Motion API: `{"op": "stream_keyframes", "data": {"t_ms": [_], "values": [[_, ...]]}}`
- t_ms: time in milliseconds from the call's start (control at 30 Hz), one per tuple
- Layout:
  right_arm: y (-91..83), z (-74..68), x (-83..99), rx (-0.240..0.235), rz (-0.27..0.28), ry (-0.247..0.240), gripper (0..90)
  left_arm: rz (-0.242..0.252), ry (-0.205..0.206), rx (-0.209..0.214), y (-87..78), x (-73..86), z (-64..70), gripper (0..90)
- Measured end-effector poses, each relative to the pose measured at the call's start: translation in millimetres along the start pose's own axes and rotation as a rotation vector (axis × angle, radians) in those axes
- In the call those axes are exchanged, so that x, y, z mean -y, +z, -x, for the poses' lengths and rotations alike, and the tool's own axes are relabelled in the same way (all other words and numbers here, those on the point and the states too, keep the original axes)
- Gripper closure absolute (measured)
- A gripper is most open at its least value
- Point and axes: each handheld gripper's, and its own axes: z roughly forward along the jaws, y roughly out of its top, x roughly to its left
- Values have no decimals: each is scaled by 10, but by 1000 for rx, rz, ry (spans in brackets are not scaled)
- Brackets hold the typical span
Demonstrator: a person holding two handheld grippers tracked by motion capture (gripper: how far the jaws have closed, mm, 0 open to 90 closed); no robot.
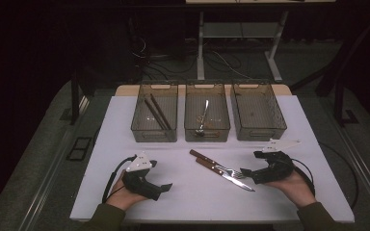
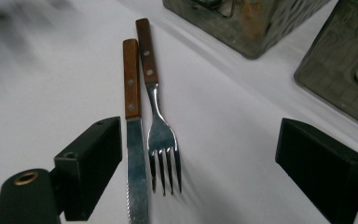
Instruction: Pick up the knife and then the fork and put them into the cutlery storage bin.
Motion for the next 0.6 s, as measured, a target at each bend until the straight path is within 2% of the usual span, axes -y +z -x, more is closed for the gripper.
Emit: {"op": "stream_keyframes", "data": {"t_ms": [200, 433, 600], "values": [[83, 36, -124, 19, -2, -6, 157, -9, 10, 6, 17, -6, 27, 0], [196, 68, -245, 7, -10, 8, 160, -6, 7, 16, 18, -7, 26, 0], [294, 35, -342, -1, -25, -9, 163, -9, 9, 20, 25, -9, 31, 0]]}}
